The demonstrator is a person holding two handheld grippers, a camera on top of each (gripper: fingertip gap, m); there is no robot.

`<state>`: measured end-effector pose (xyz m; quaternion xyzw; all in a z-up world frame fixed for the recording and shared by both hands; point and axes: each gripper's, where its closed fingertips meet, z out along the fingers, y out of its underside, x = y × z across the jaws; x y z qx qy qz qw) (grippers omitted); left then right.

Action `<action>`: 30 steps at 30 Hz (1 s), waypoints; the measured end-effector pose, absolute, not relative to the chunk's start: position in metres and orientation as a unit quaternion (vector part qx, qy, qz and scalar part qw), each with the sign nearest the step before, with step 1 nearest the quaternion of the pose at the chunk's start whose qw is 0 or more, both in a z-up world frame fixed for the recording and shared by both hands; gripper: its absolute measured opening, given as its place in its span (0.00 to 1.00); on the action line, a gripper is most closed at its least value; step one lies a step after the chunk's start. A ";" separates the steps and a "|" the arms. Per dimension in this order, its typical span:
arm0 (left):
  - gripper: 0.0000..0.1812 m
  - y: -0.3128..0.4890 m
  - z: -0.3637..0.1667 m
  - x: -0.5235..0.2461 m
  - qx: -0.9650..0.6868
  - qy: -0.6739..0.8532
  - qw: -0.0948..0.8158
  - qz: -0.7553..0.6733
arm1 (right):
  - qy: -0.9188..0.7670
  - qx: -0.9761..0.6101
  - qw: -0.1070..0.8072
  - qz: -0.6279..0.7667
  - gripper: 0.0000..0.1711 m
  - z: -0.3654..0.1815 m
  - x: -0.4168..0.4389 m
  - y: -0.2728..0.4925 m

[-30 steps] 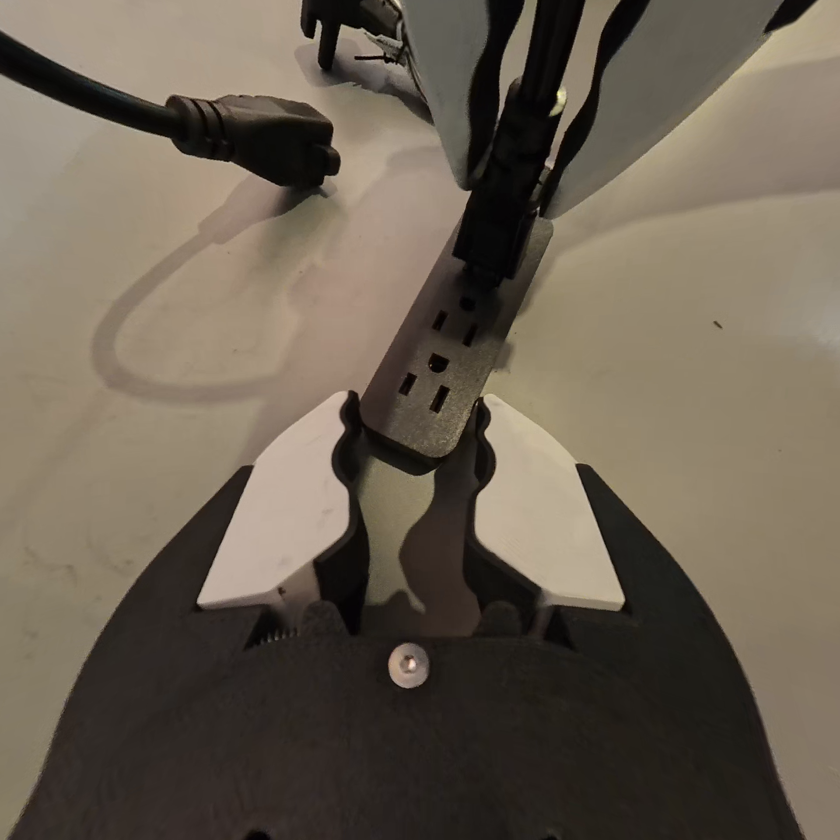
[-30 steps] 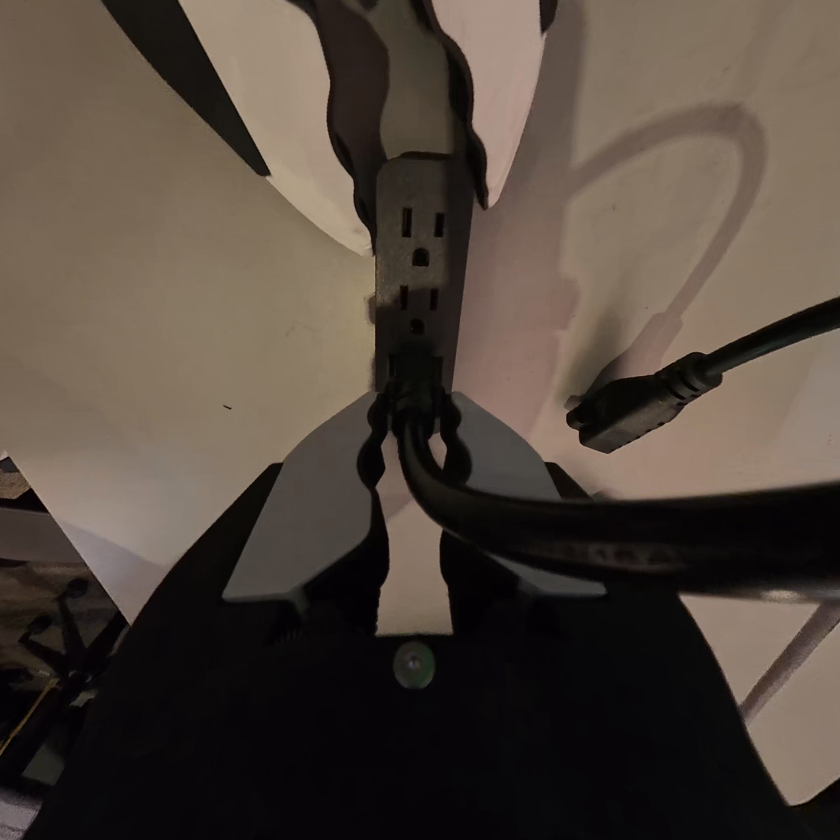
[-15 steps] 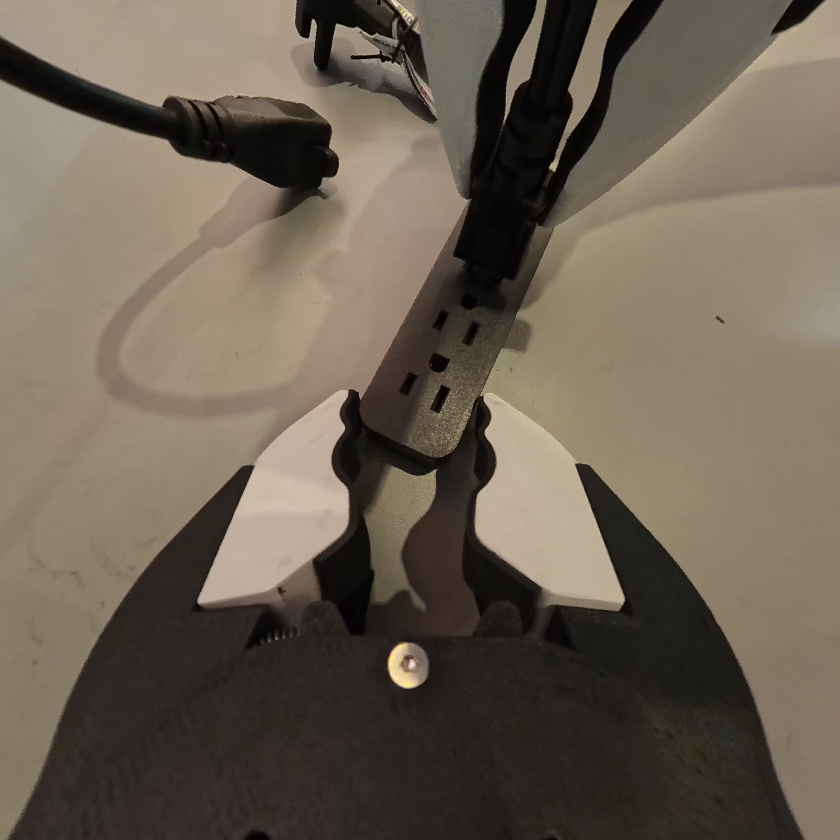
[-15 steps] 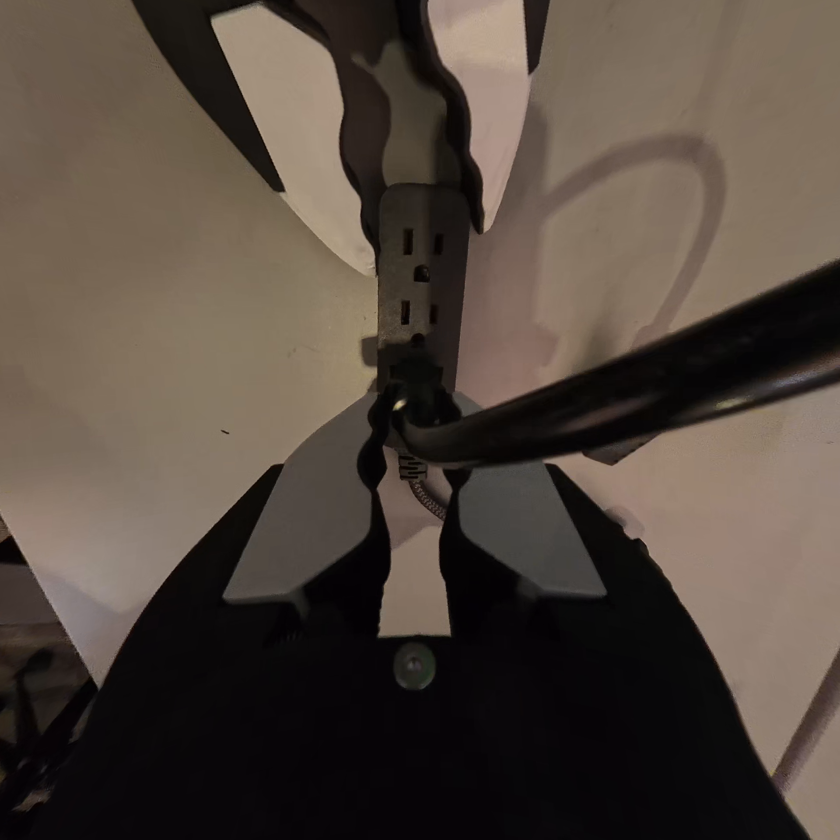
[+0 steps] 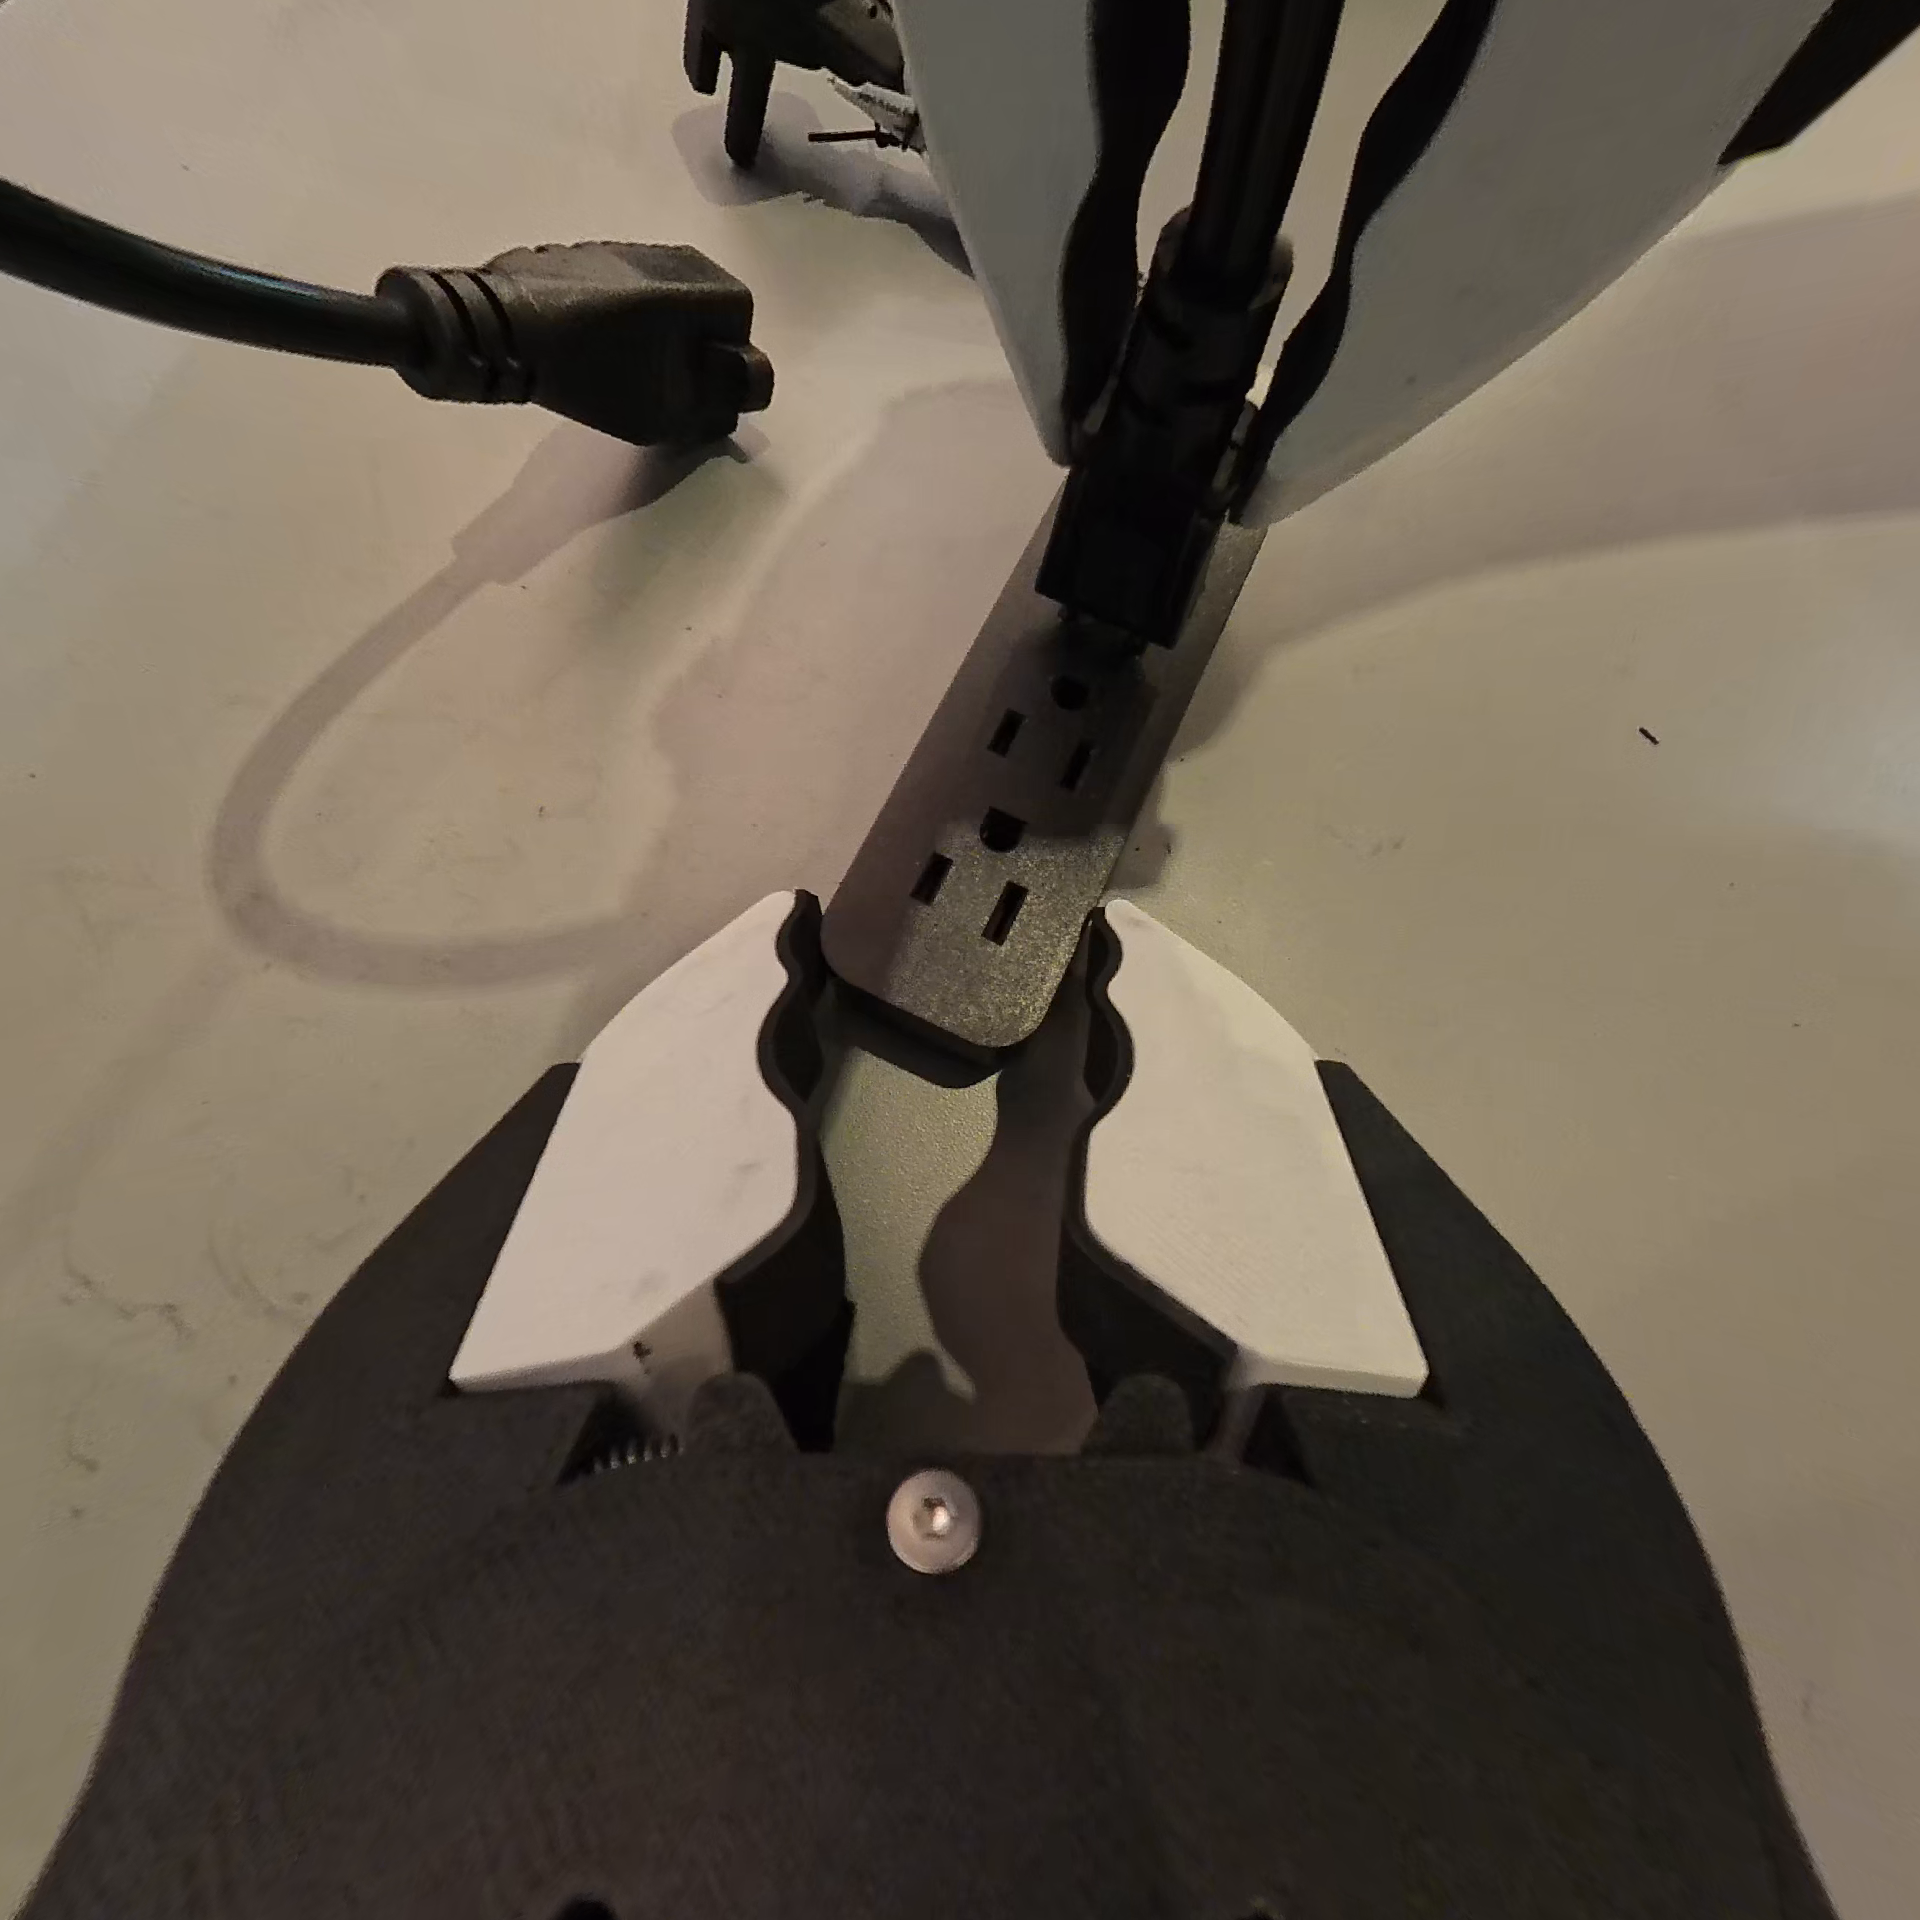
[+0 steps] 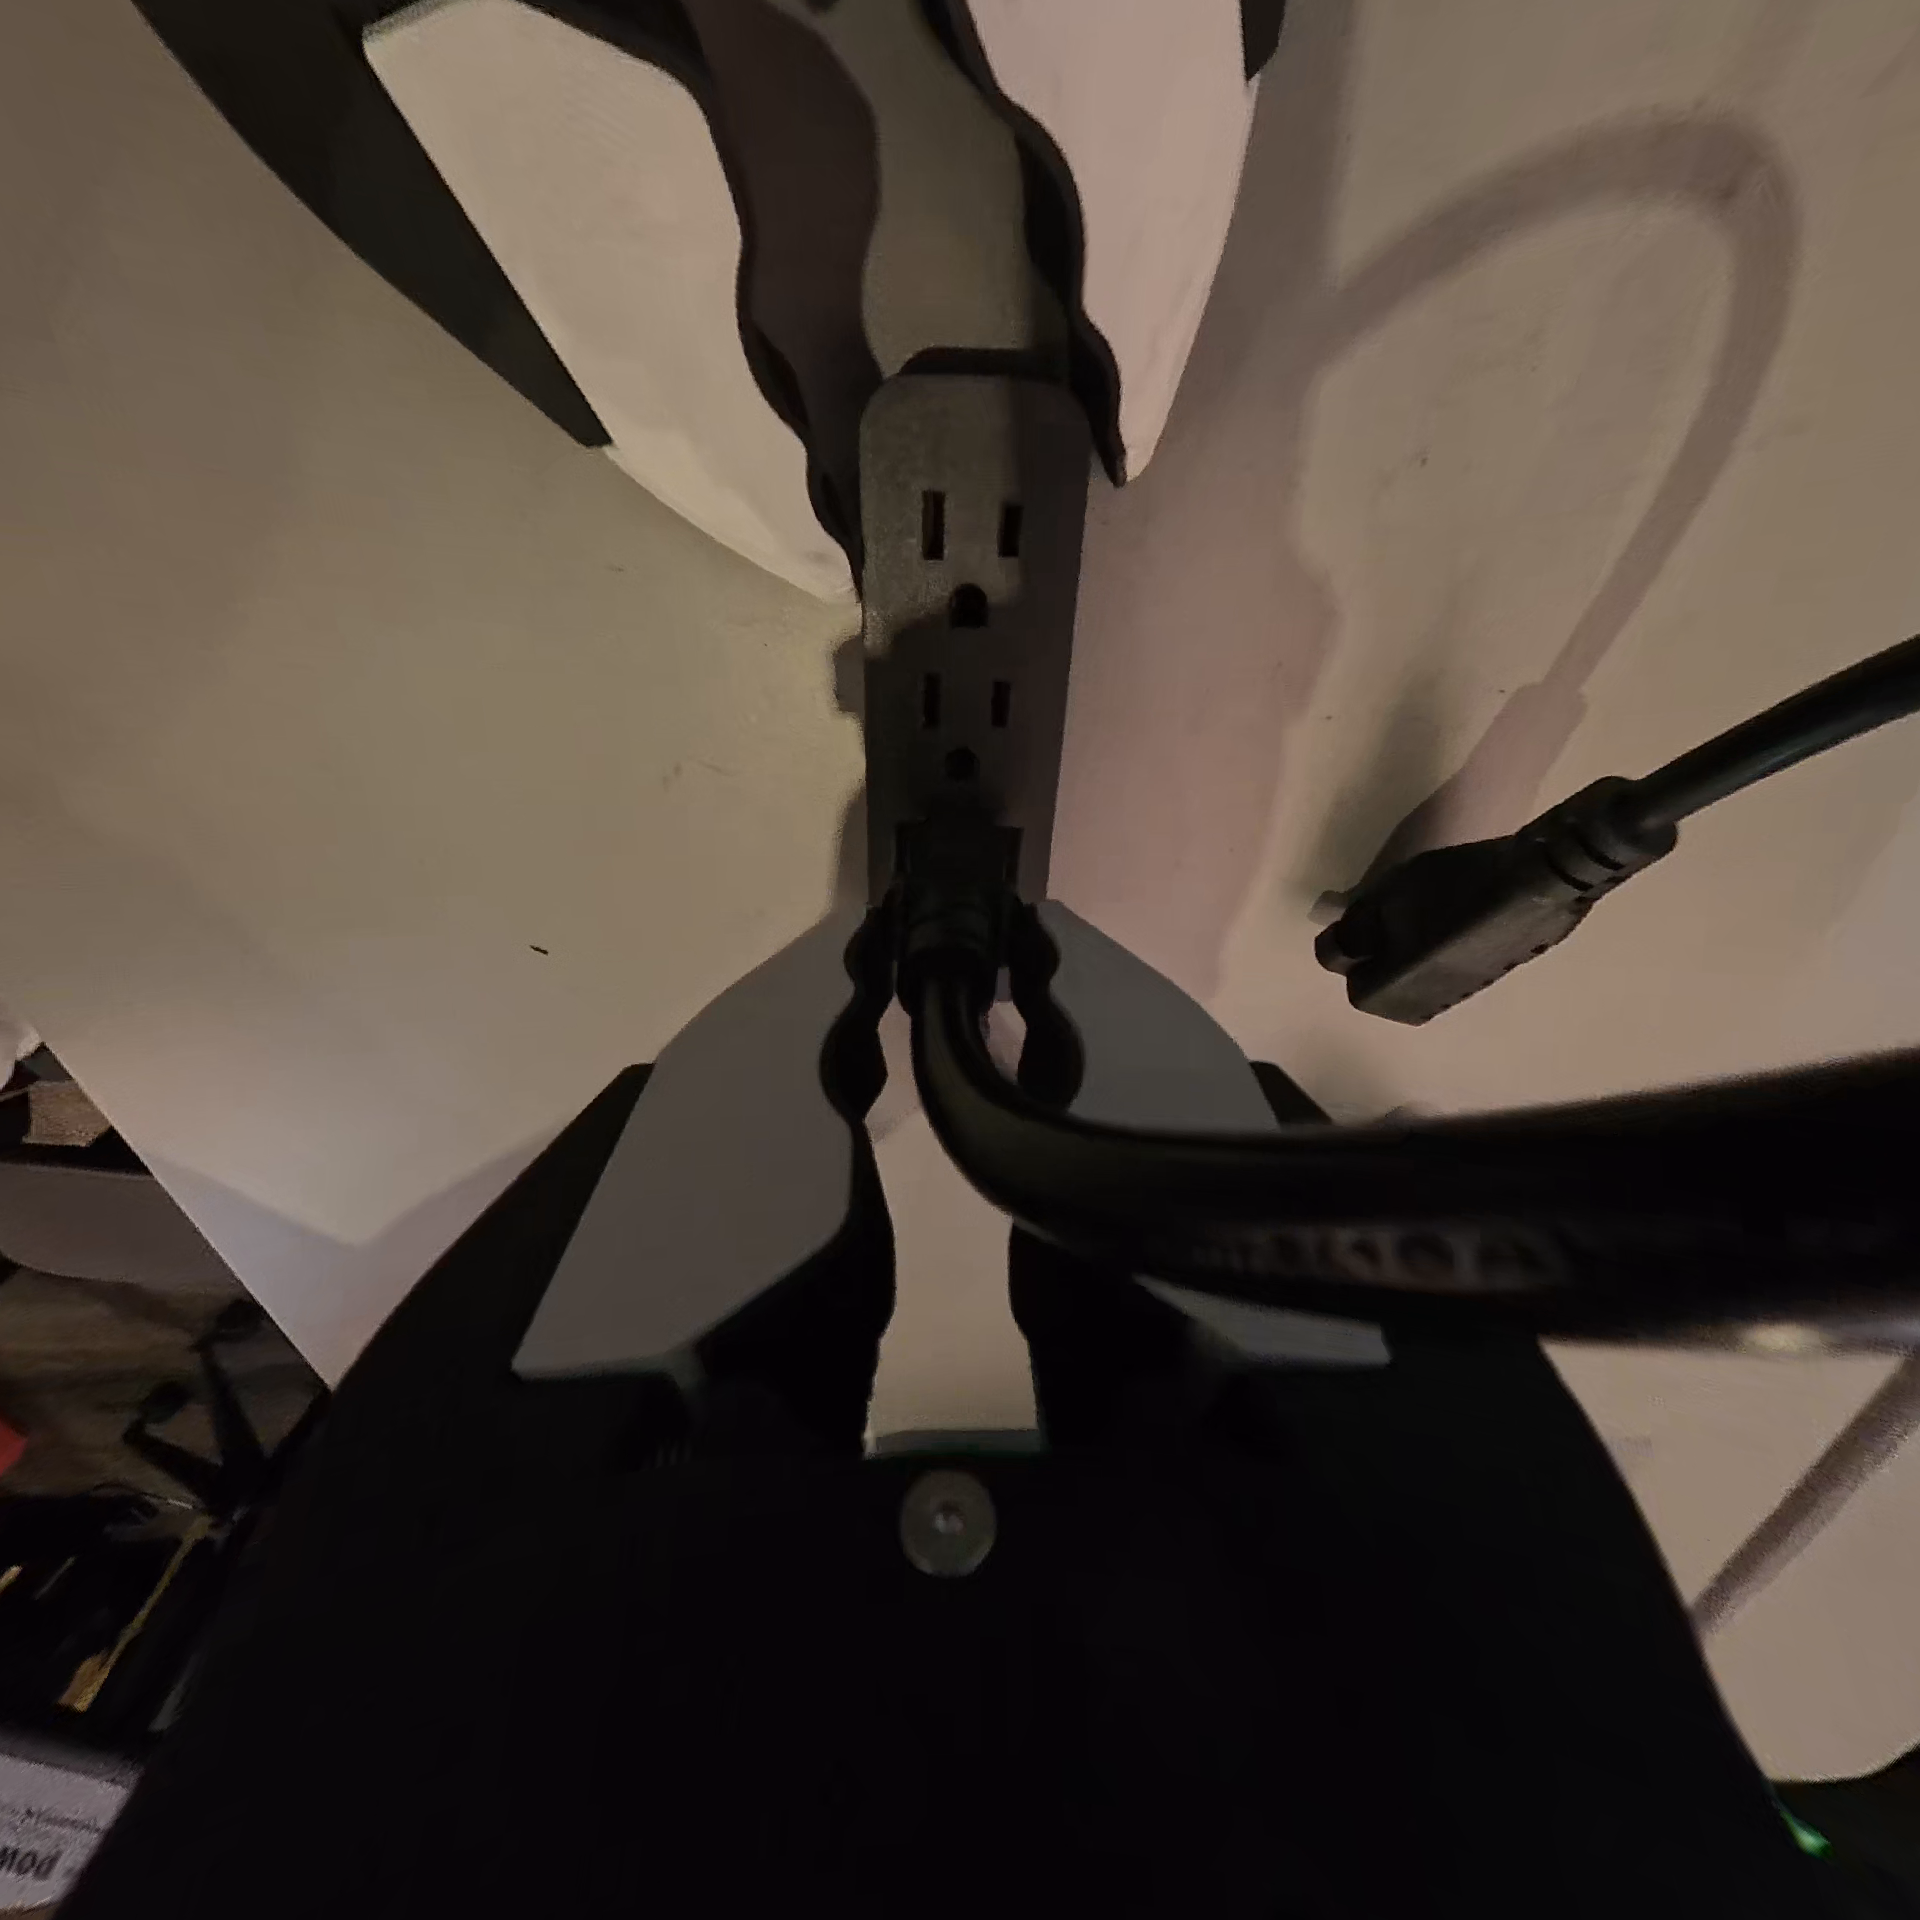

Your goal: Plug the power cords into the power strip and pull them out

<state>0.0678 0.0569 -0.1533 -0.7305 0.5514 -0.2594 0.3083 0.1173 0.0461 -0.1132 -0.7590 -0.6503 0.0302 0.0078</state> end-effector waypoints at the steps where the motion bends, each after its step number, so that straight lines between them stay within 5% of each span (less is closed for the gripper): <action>1: 0.26 0.057 -0.153 0.068 -0.730 0.551 0.308 -0.259 | -0.648 -0.761 0.012 0.032 0.13 -0.113 0.117 0.046; 14: 0.26 0.056 -0.153 0.068 -0.732 0.550 0.312 -0.255 | -0.643 -0.760 0.067 0.065 0.17 -0.117 0.107 0.045; 30: 0.25 0.052 -0.155 0.074 -0.726 0.561 0.315 -0.243 | -0.653 -0.756 -0.003 0.046 0.17 -0.120 0.118 0.044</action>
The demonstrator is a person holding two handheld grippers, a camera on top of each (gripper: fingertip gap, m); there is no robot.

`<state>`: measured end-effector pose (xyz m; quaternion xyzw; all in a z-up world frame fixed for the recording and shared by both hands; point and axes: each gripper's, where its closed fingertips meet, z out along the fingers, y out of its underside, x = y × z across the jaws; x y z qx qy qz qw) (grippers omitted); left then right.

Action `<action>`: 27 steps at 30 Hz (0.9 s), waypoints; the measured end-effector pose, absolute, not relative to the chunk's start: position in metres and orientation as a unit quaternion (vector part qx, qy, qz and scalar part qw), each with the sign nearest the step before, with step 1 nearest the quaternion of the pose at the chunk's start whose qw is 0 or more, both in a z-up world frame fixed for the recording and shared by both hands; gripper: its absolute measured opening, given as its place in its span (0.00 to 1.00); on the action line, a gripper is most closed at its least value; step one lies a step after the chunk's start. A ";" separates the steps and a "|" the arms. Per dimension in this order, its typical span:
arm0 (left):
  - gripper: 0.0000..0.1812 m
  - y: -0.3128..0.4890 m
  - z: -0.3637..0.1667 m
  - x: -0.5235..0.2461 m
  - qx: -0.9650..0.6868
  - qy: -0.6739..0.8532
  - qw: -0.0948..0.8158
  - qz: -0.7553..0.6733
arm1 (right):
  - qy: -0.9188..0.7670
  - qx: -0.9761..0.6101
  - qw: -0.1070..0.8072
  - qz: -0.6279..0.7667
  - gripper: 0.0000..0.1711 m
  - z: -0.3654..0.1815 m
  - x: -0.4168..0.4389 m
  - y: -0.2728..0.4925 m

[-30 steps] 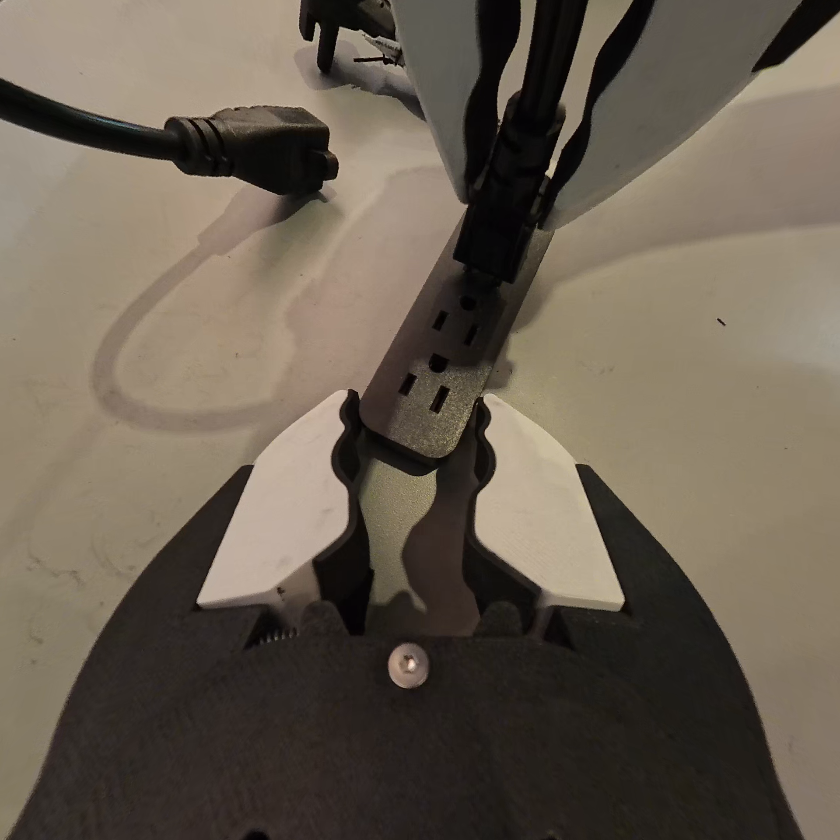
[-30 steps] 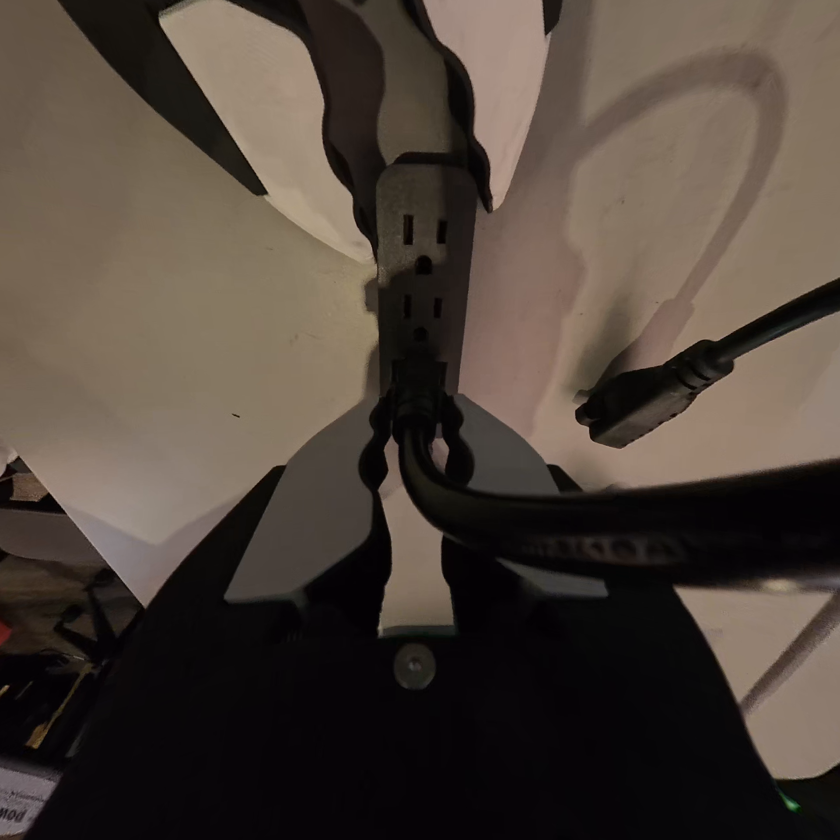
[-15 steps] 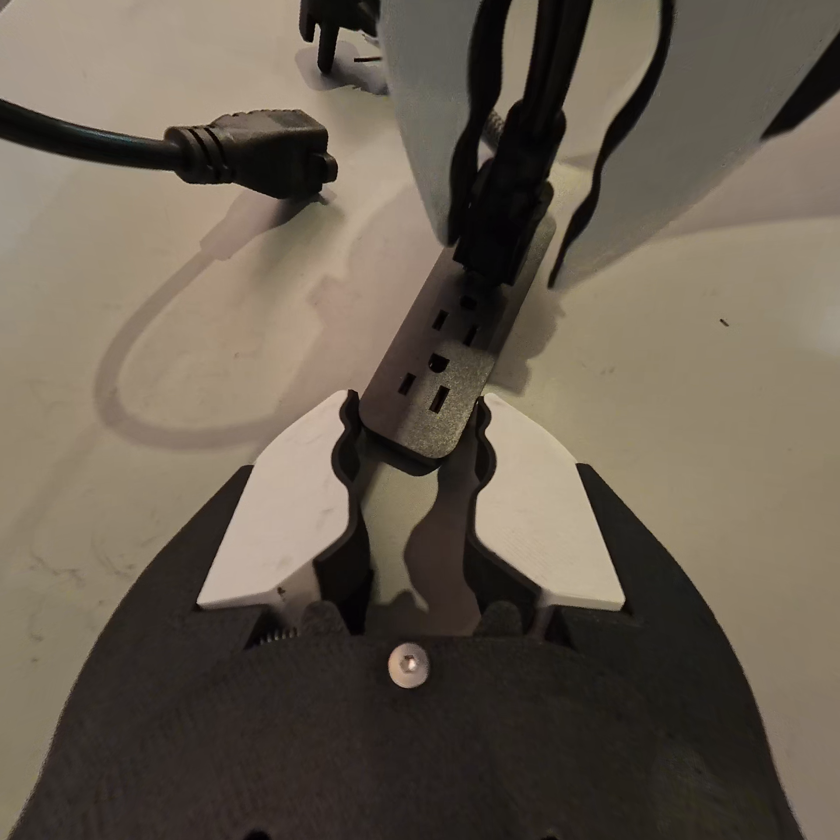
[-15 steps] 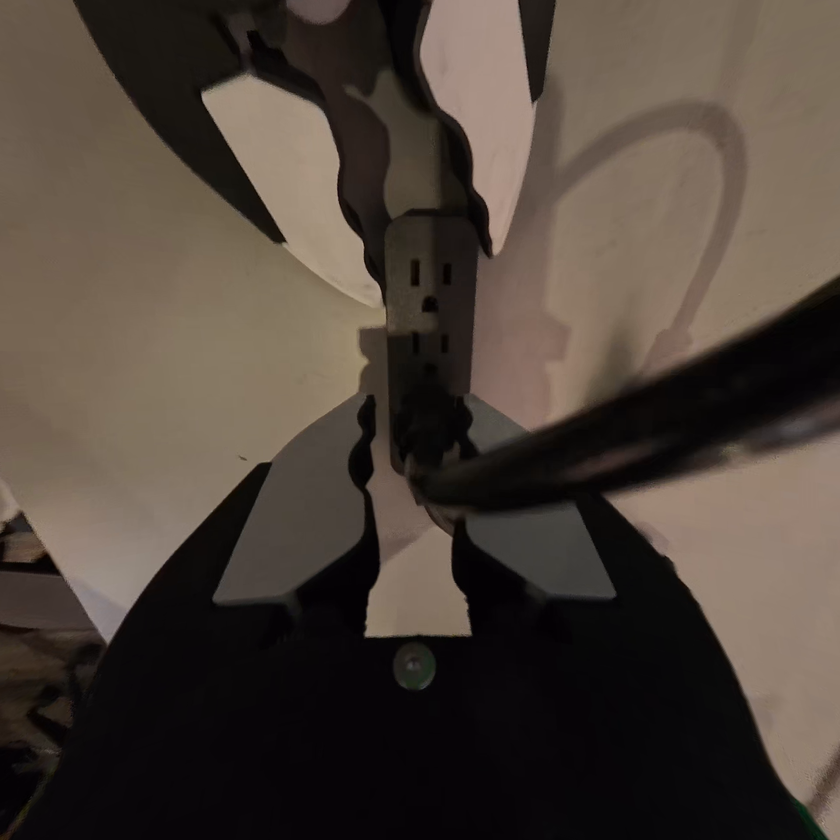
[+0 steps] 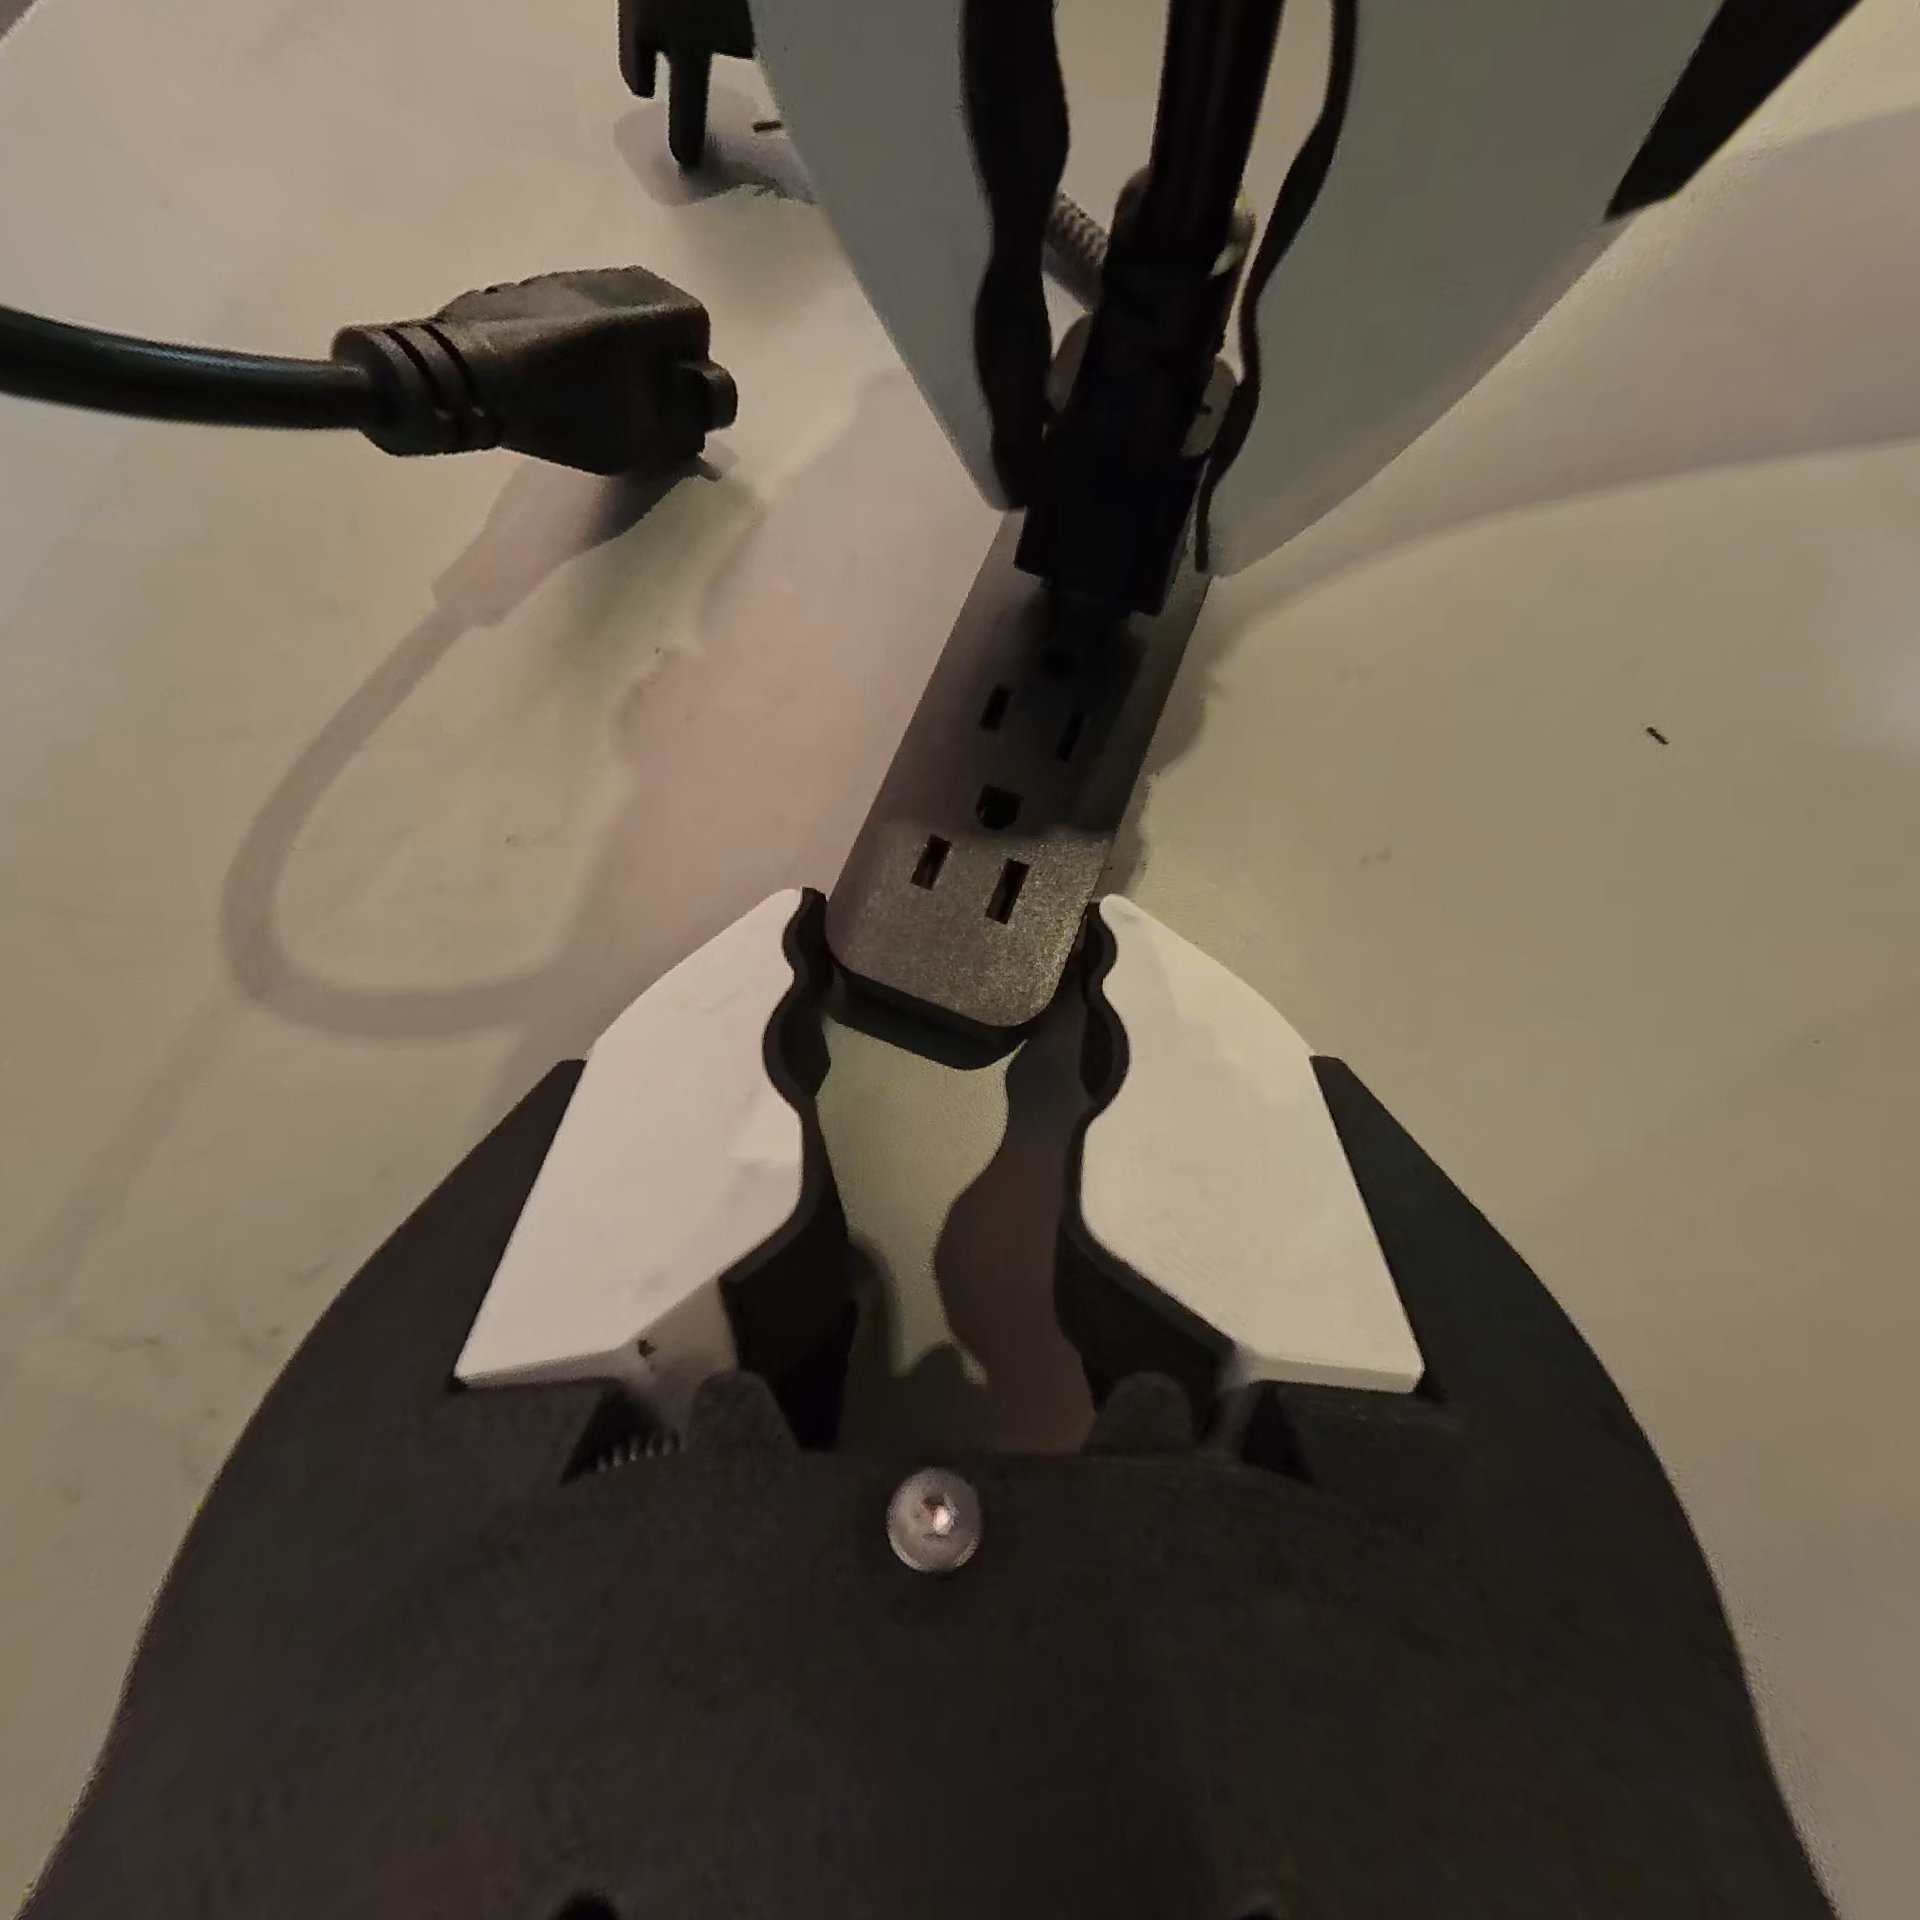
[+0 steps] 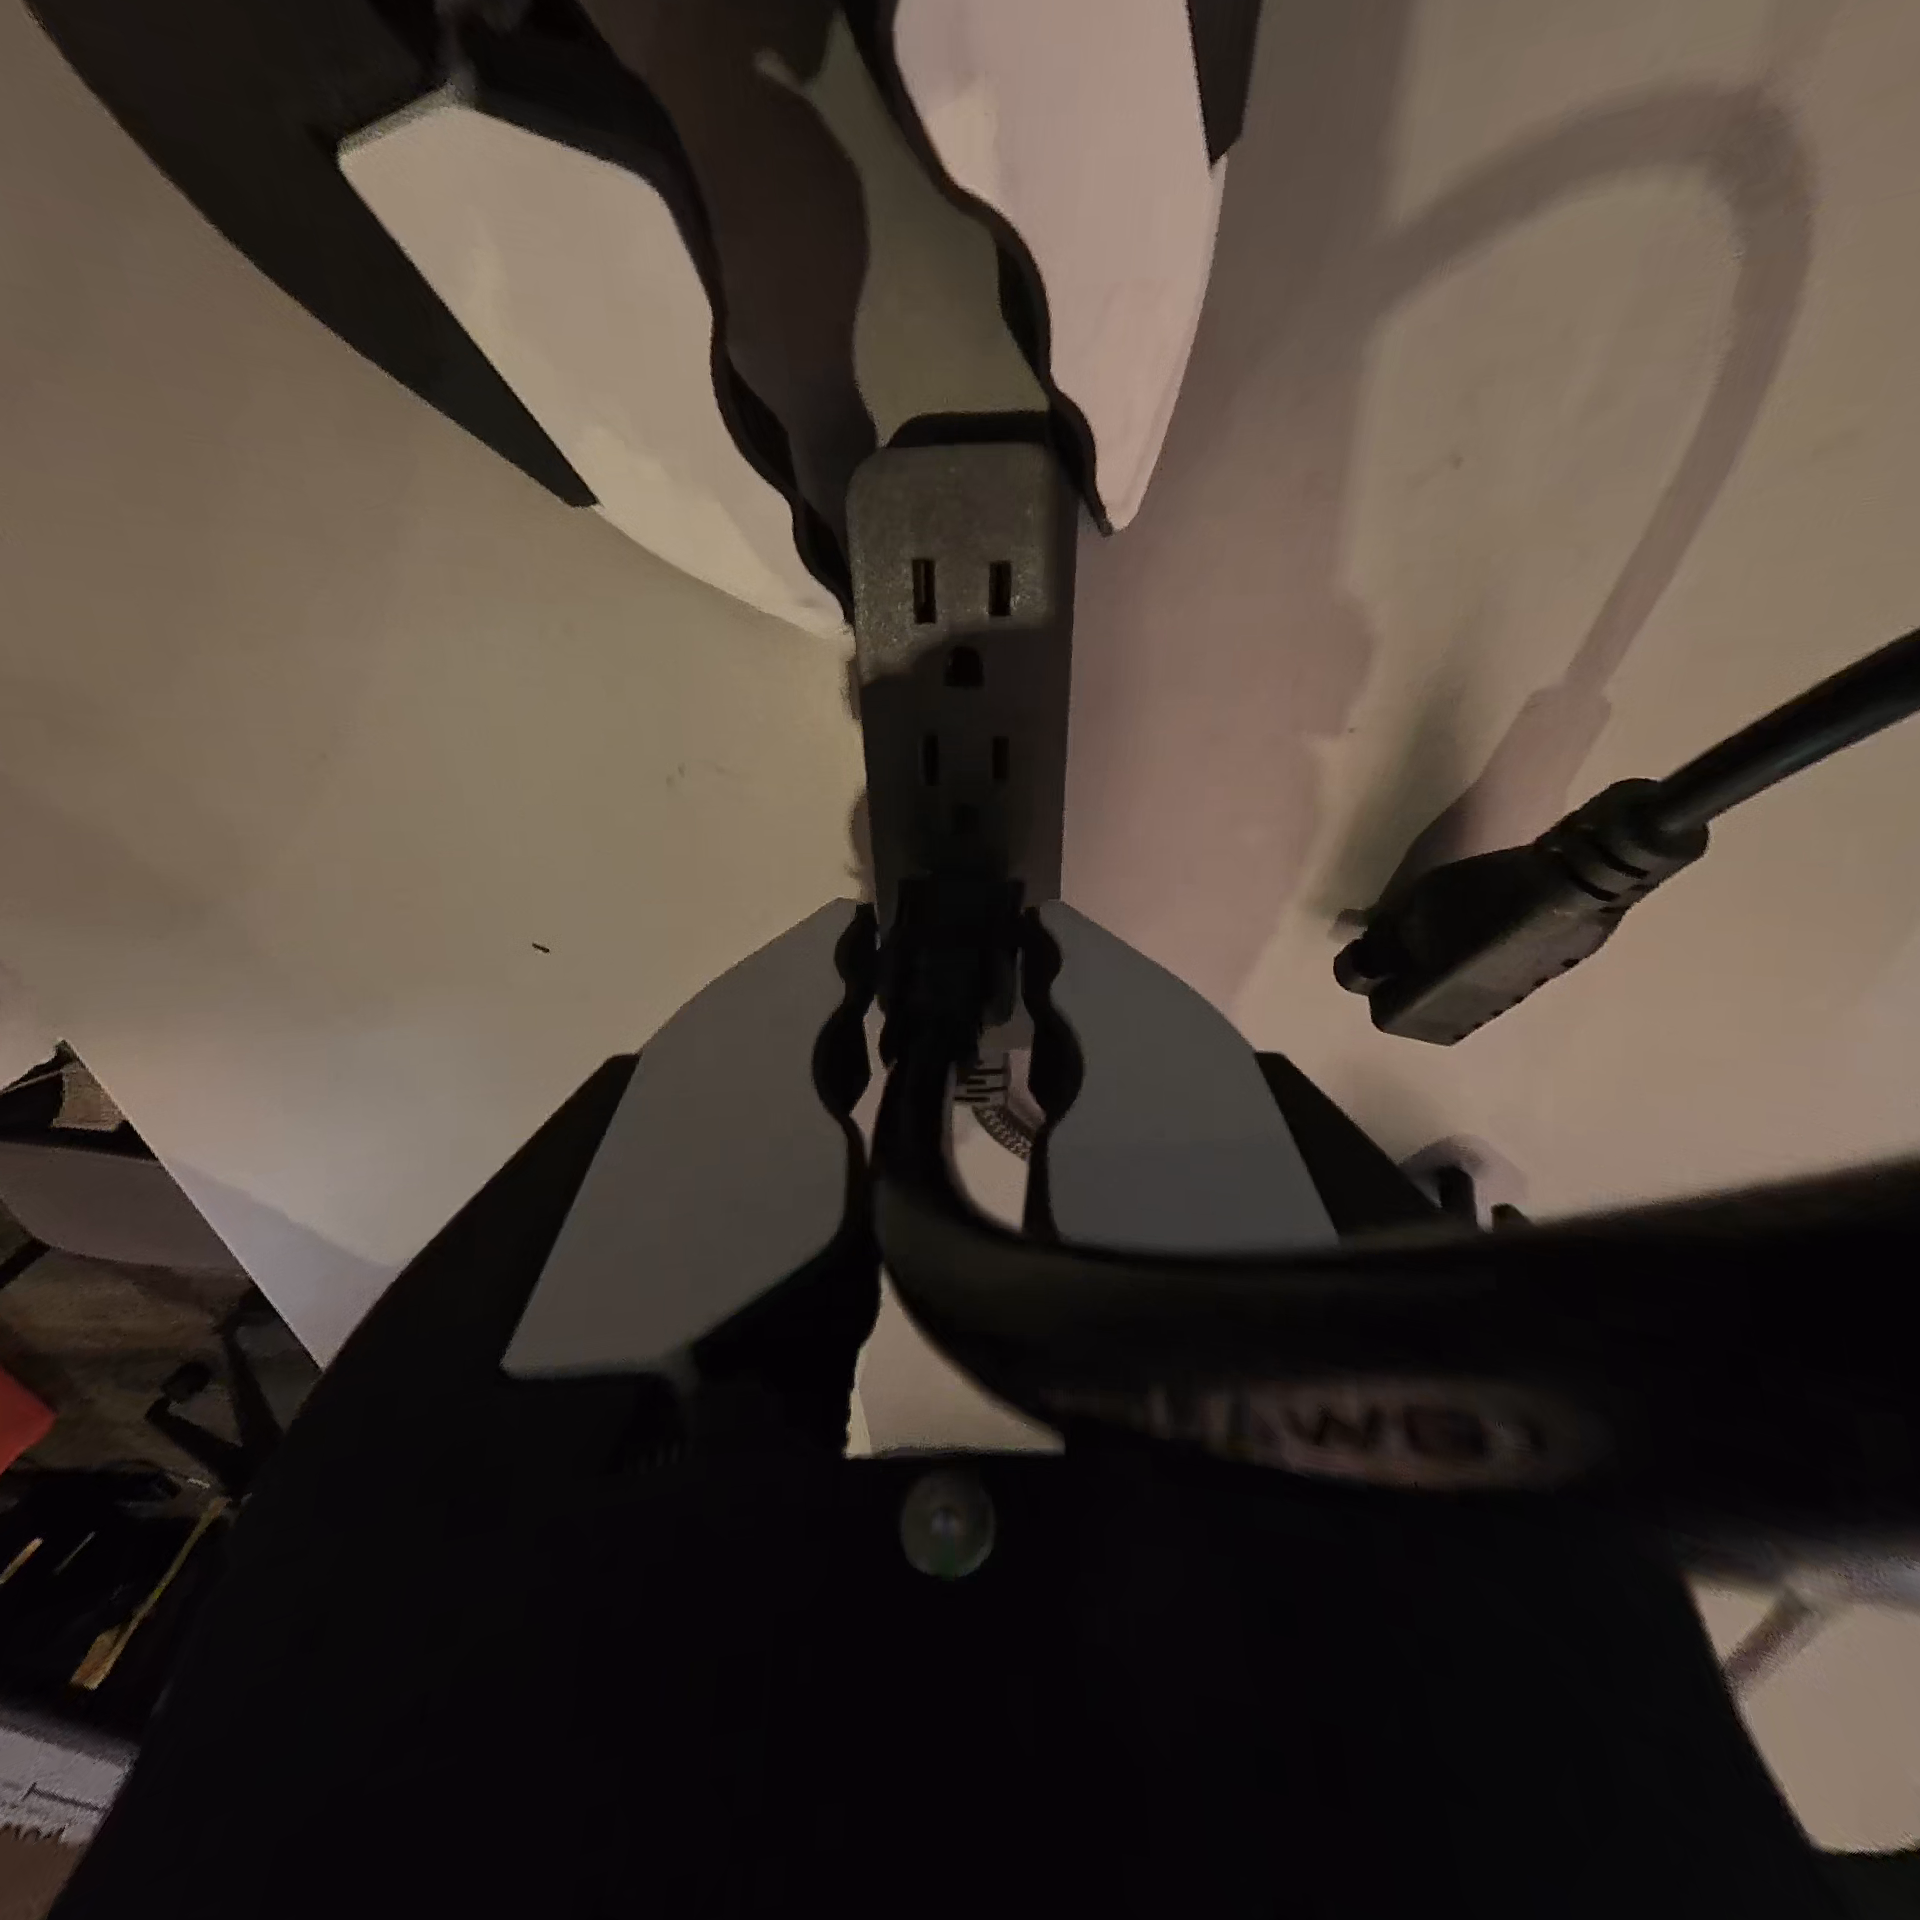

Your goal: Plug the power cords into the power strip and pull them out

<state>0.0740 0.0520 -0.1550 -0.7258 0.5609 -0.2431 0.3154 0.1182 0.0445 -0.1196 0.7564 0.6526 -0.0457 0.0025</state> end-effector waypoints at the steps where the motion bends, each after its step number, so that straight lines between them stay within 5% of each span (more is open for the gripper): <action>1: 0.25 0.052 -0.155 0.074 -0.726 0.560 0.314 -0.244 | 0.651 0.758 0.002 -0.047 0.17 -0.120 0.118 0.045; 27: 0.24 0.050 -0.156 0.076 -0.722 0.568 0.316 -0.238 | 0.668 0.744 -0.019 -0.019 0.15 -0.122 0.128 0.045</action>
